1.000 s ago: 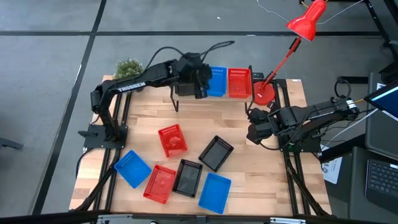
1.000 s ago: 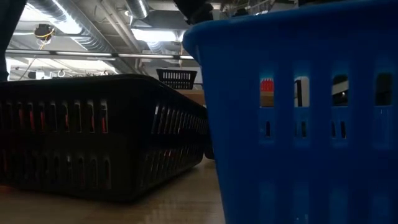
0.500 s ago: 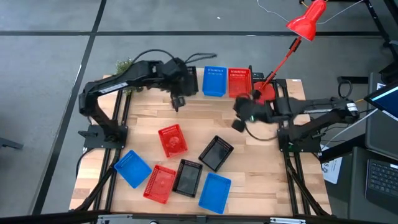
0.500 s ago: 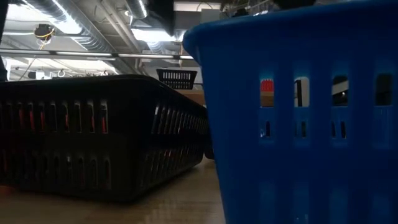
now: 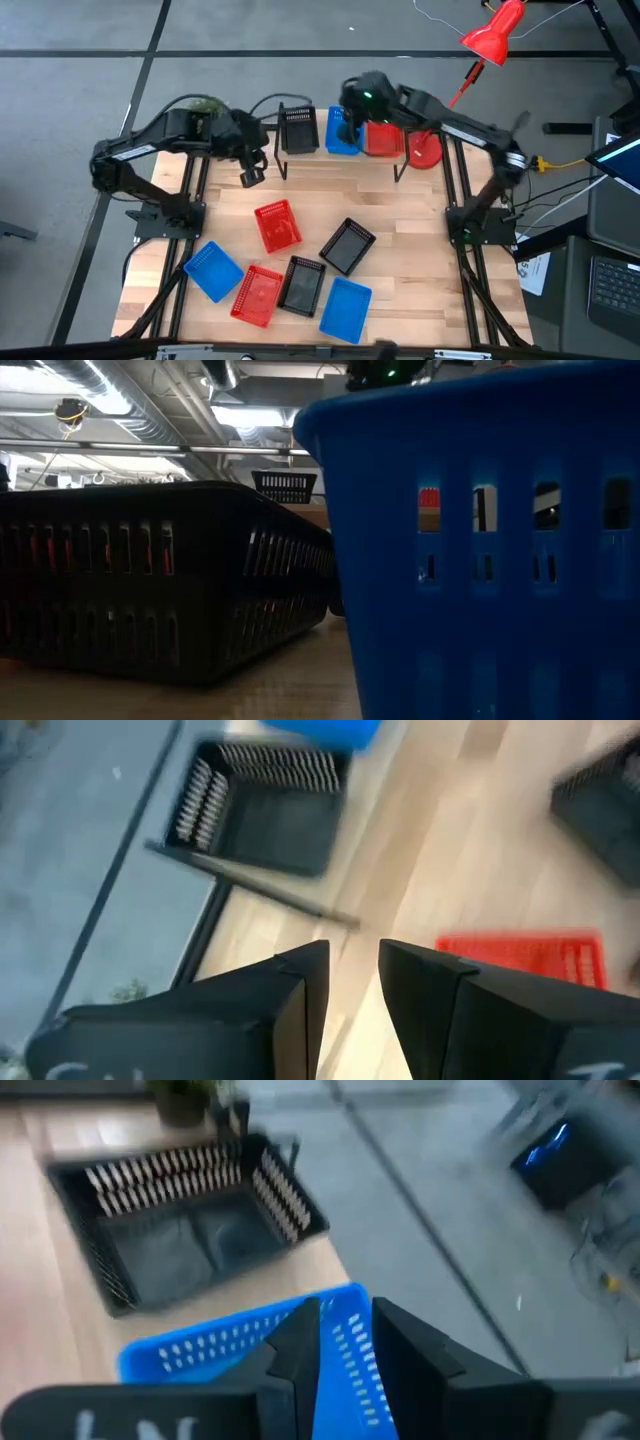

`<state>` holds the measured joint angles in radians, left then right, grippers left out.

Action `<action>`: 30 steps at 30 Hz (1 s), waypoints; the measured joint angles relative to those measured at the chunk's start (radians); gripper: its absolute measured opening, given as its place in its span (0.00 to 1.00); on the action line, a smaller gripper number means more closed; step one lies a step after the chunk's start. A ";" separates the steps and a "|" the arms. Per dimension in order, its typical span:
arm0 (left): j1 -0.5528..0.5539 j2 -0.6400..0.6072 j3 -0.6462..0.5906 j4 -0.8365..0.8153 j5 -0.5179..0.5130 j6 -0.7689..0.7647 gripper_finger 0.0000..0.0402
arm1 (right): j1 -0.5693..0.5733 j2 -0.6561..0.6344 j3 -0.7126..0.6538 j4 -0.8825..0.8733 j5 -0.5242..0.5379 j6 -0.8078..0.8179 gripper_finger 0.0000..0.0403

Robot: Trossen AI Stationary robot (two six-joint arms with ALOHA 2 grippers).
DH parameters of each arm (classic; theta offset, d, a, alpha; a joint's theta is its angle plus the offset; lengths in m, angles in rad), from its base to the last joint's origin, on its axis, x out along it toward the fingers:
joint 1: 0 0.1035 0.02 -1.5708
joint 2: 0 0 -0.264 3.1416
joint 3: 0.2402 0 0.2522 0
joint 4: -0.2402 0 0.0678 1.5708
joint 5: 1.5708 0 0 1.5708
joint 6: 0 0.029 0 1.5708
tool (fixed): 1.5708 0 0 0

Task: Stack baskets on shelf by color
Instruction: Adjust the baskets on the shelf

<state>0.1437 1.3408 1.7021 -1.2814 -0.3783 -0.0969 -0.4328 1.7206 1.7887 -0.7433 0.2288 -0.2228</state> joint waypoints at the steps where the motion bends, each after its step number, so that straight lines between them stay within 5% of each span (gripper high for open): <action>1: -0.004 -0.025 -0.035 0.004 -0.003 -0.020 0.21 | -0.013 0.047 0.063 -0.060 -0.011 -0.001 0.24; 6: -0.056 -0.139 -0.229 0.038 -0.011 -0.128 0.21 | -0.066 0.228 0.272 -0.324 -0.094 -0.003 0.24; 15: -0.127 -0.279 -0.510 0.154 -0.055 -0.216 0.21 | -0.097 0.340 0.320 -0.311 -0.110 -0.019 0.24; 30: -0.132 -0.312 -0.584 0.228 -0.075 -0.211 0.21 | -0.095 0.367 0.321 -0.214 -0.126 -0.036 0.24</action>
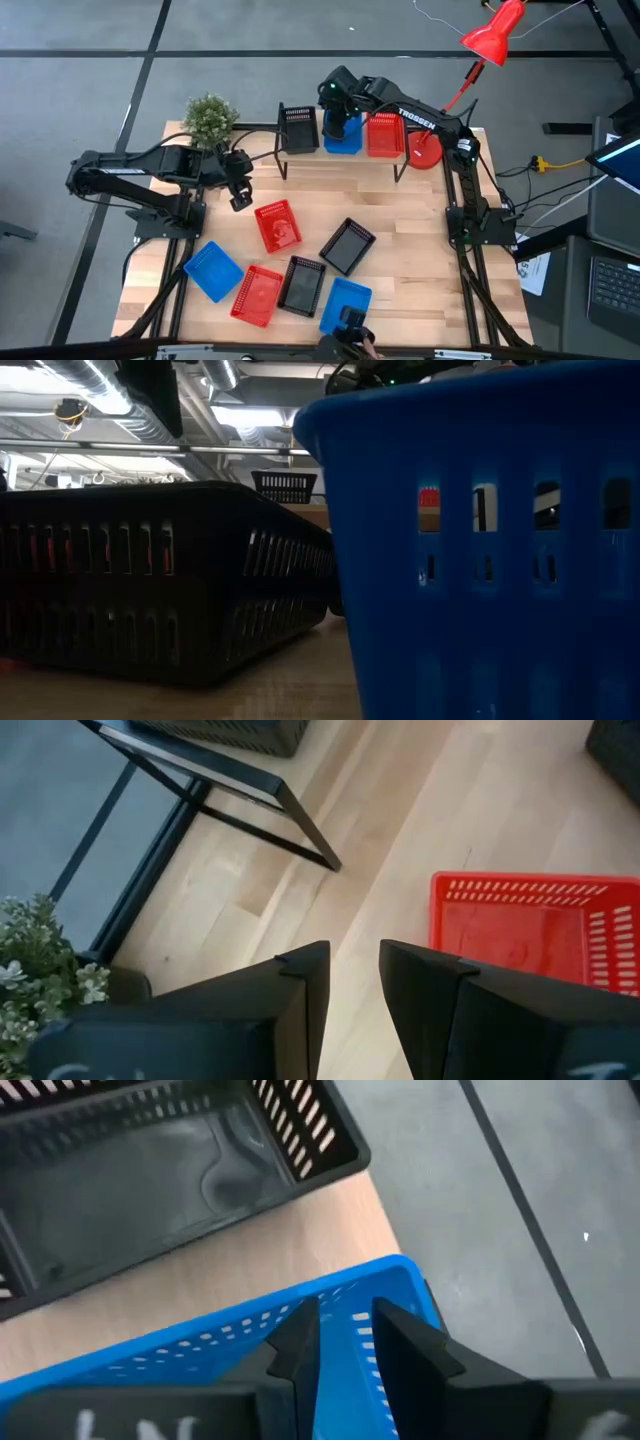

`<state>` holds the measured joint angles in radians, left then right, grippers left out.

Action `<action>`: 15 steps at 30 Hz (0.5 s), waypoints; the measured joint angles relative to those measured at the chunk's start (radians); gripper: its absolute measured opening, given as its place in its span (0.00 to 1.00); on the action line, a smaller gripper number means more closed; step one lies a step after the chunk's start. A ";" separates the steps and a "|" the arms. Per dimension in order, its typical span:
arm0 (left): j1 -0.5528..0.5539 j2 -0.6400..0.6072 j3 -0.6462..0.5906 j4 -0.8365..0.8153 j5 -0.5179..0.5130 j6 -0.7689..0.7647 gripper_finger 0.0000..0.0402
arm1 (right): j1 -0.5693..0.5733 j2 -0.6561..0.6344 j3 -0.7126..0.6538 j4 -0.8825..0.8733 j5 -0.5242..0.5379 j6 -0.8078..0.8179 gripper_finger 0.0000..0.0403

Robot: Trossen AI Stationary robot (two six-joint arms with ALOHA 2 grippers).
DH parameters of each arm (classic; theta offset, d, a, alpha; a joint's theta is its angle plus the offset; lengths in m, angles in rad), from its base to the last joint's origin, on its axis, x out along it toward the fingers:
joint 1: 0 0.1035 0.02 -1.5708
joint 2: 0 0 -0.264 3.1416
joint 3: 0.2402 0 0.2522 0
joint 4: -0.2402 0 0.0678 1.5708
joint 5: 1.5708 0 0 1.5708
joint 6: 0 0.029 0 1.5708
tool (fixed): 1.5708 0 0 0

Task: Stack baskets on shelf by color
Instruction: Adjust the baskets on the shelf

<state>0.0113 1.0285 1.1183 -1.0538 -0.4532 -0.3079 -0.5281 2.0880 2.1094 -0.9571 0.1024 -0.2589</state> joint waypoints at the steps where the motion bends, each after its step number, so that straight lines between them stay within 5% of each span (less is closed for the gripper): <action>1: 0.000 0.000 0.000 0.001 0.000 0.000 0.21 | 0.001 0.000 0.000 0.005 0.000 -0.003 0.24; 15: 0.000 -0.001 0.000 0.001 0.000 0.000 0.21 | 0.004 -0.005 0.000 0.022 -0.013 -0.007 0.24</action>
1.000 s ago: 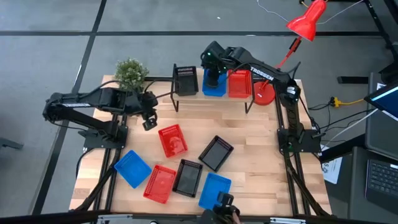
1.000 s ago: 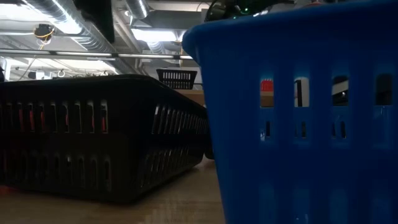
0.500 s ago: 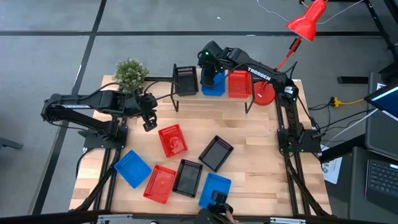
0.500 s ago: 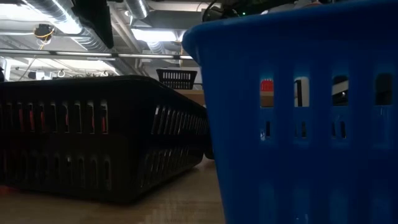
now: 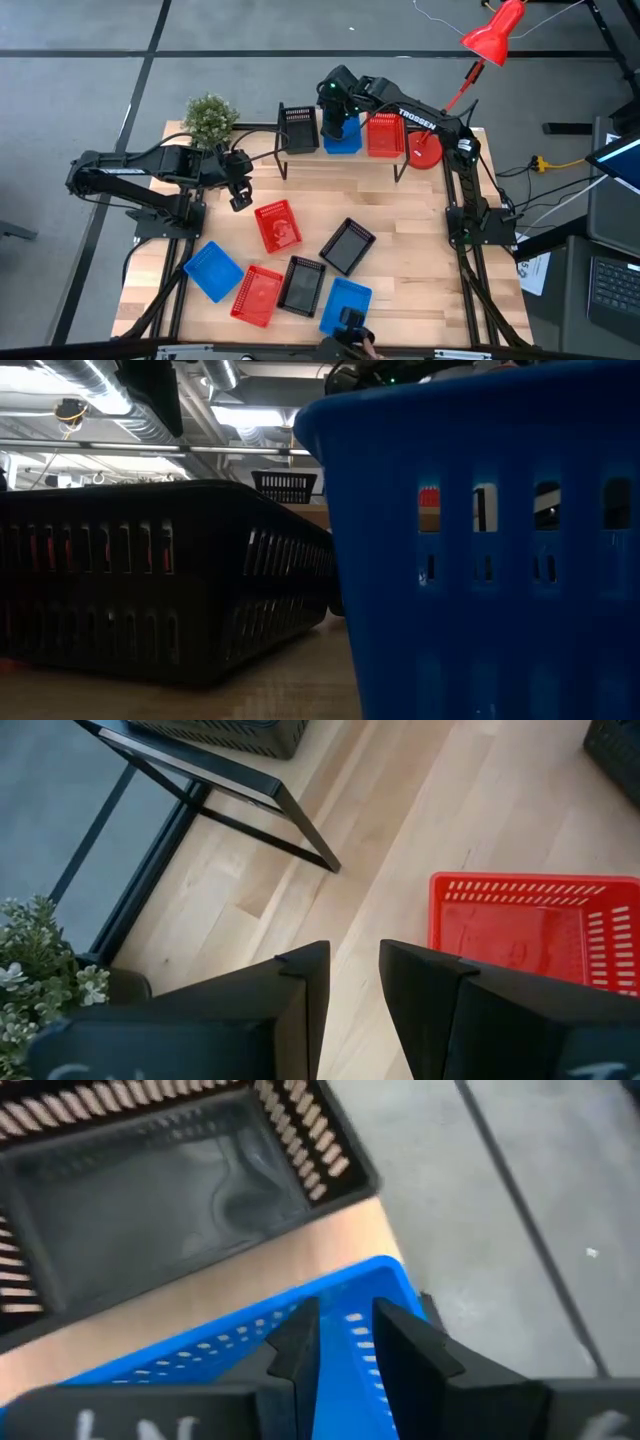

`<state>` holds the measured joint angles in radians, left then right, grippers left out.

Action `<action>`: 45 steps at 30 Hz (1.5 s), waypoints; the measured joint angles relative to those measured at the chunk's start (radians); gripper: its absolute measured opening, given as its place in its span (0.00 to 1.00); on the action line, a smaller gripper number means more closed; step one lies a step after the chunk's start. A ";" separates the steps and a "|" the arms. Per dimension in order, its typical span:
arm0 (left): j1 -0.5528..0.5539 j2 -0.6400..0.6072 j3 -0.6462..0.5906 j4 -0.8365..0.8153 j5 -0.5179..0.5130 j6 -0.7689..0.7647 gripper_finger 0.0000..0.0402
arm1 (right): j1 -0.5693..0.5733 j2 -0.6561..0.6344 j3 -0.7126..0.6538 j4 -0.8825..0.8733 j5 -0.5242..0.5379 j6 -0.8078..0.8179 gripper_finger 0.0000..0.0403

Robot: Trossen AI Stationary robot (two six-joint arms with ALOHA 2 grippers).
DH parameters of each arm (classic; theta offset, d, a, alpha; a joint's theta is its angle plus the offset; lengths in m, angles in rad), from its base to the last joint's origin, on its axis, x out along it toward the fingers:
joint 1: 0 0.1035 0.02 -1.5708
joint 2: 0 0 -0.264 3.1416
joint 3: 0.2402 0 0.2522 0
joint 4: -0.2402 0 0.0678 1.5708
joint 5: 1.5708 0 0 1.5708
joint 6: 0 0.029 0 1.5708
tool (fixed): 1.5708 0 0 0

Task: Stack baskets on shelf by color
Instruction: Adjust the baskets on the shelf

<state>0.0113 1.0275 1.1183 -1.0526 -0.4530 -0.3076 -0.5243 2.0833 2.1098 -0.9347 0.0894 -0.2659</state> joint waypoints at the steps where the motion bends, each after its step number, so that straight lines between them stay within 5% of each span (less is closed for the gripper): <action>1: 0.000 0.000 0.000 0.000 0.000 0.000 0.21 | 0.000 -0.002 0.005 -0.011 0.016 0.000 0.24; 6: 0.000 0.000 0.000 0.000 -0.002 0.001 0.21 | 0.018 -0.007 0.055 -0.020 0.080 -0.005 0.24; 14: 0.000 0.000 0.000 0.000 -0.044 0.002 0.21 | 0.024 0.005 0.082 0.073 -0.170 -0.082 0.24; 24: 0.002 0.000 0.000 0.017 -0.045 0.002 0.21 | 0.024 0.082 0.080 0.171 -0.170 -0.135 0.24; 45: 0.002 0.000 0.000 0.018 -0.045 0.002 0.21 | 0.008 0.084 0.080 0.075 -0.170 -0.105 0.24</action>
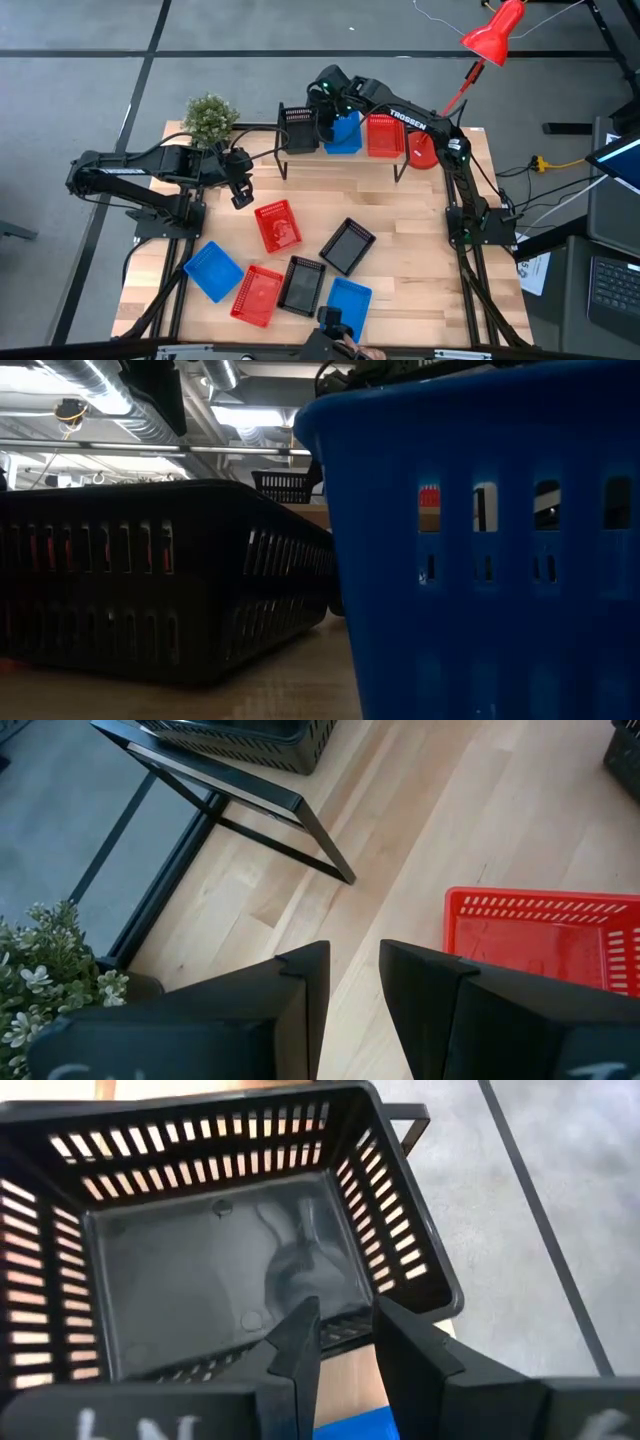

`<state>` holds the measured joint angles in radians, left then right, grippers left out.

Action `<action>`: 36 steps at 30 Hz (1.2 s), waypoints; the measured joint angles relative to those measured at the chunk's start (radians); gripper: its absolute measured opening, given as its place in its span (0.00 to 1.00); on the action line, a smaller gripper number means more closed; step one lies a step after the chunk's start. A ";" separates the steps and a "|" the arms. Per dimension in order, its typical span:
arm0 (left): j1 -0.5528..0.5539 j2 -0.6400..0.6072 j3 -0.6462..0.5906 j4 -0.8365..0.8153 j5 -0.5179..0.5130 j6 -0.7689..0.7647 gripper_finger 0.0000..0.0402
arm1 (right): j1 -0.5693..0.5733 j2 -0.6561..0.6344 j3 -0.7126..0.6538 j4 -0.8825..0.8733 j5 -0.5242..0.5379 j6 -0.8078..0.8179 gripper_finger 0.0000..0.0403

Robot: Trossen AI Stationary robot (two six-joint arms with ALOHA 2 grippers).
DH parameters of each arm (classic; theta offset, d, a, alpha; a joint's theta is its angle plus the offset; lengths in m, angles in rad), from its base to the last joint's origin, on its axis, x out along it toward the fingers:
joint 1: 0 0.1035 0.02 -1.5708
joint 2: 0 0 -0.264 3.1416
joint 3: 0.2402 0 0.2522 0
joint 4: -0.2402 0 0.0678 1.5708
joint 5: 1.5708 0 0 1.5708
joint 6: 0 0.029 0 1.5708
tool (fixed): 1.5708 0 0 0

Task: Stack baskets on shelf by color
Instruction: Adjust the baskets on the shelf

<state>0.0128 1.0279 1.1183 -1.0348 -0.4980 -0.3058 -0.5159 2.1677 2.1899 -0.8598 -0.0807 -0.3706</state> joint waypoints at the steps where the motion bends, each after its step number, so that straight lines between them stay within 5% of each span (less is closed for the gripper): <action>1: 0.000 0.000 0.000 0.000 0.000 0.000 0.21 | 0.000 0.000 0.000 -0.003 0.000 0.001 0.24; 36: 0.000 0.000 0.000 0.000 0.000 -0.006 0.21 | 0.062 -0.008 0.041 -0.050 0.166 0.042 0.24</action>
<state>0.0128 1.0283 1.1181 -1.0344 -0.4980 -0.3115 -0.4538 2.1601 2.2313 -0.9102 0.0858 -0.3283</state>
